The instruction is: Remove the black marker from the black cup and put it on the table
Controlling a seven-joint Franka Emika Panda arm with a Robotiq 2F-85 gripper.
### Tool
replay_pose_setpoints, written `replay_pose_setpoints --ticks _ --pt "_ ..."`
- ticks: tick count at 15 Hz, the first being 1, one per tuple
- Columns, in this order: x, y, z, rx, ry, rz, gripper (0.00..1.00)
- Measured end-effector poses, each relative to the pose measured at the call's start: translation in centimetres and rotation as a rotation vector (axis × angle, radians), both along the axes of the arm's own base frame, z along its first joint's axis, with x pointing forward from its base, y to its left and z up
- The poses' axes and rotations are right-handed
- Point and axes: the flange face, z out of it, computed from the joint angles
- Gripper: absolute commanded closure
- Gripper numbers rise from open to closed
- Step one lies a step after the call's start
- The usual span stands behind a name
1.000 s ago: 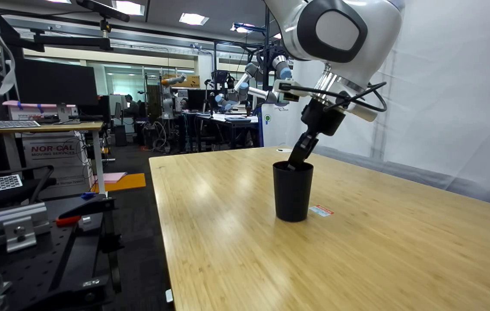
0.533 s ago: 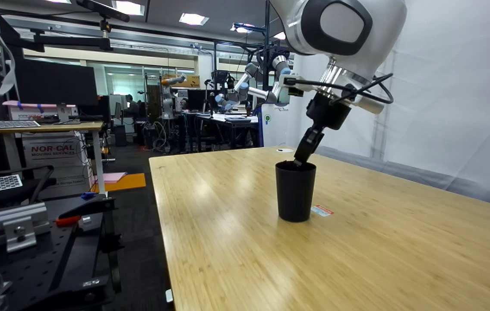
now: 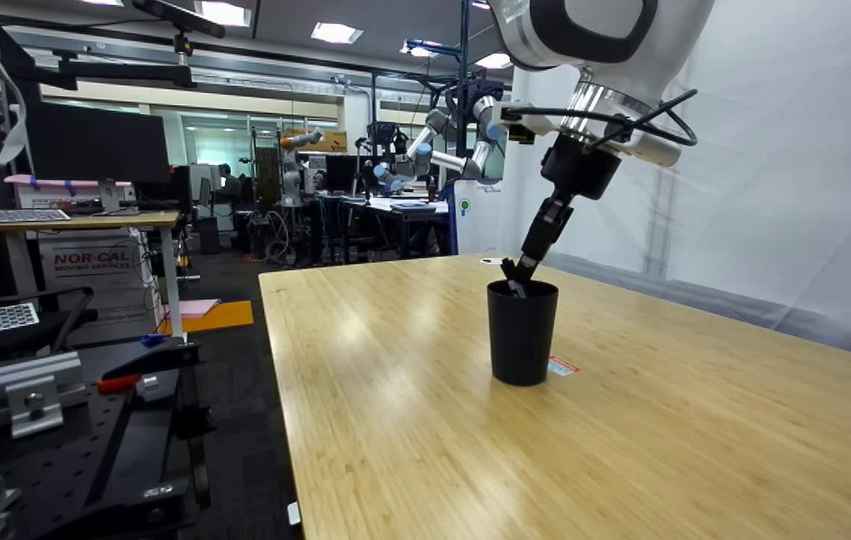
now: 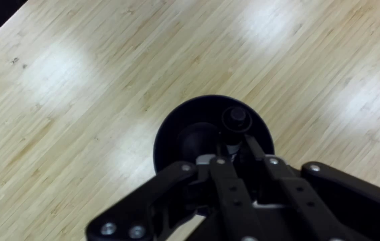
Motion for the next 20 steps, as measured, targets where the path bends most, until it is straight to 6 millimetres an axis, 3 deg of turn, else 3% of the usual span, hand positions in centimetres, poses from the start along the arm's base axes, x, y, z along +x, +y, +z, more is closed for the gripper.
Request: replay_pose_setpoints --ticks 6,11,15,20 --pt "0.0 -0.3 1.9 -0.018 -0.016 0.015 0.96" --pt "-0.2 -0.4 6.4 -0.074 -0.065 0.054 0.96" --pt "-0.9 0.5 9.1 -0.115 -0.088 0.090 0.96" --pt "-1.2 2.7 10.6 -0.166 -0.096 0.147 0.96"
